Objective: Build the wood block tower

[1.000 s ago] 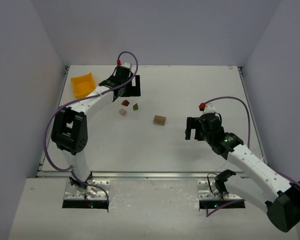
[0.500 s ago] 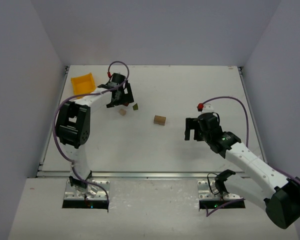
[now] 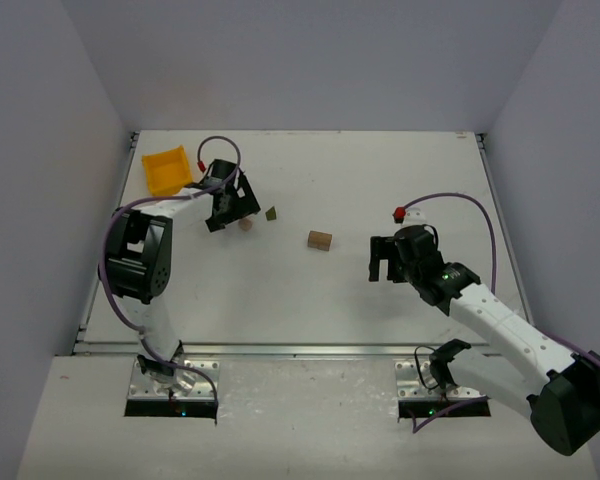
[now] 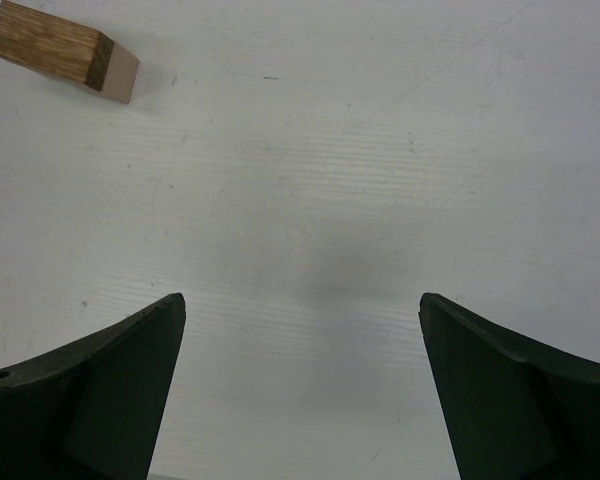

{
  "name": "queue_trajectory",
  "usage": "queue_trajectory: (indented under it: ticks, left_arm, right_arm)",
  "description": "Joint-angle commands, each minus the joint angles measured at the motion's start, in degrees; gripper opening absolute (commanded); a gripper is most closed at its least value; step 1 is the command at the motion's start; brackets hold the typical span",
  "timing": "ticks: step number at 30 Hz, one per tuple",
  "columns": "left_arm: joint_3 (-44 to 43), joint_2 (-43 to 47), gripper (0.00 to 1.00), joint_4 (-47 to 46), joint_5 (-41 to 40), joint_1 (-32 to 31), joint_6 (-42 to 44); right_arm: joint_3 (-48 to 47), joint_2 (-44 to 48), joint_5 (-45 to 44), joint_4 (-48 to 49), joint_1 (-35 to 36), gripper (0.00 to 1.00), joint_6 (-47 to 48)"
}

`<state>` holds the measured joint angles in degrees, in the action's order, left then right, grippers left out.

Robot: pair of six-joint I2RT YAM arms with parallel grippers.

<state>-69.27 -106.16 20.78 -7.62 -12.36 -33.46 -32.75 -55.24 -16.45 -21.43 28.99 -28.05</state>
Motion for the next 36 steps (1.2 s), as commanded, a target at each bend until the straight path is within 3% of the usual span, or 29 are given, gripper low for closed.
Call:
queue_trajectory:
  ticks: [1, 7, 15, 18, 21, 36]
  left_arm:
    - [1.1, 2.7, 1.00, -3.6, 0.3, -0.2, -1.7]
    - [2.5, 3.7, 0.98, -4.8, 0.7, -0.2, -2.2]
    - [5.3, 4.1, 0.88, -7.2, 2.6, -0.1, -3.1]
    - [6.1, 4.5, 0.86, -7.5, 3.0, -0.1, -3.8]
    - [6.7, 5.0, 0.82, -7.7, 2.7, -0.1, -4.5]
    - [6.6, 4.5, 0.65, -7.7, 0.7, -0.2, -5.4]
  right_arm:
    - [-0.3, 0.0, -0.6, 1.9, -0.2, 0.99, 0.3]
    - [0.1, 0.7, -4.3, 1.6, -0.2, 0.99, -1.1]
    - [0.4, 1.3, -19.5, 2.0, -1.1, 0.99, -7.4]
    - [-1.2, -2.5, -9.7, 2.8, -7.7, 0.99, -8.0]
    - [-1.0, -4.7, -5.8, 6.1, -12.2, 0.99, -7.8]
    - [-2.8, -13.0, -2.9, 12.0, -13.7, 0.99, -6.1]
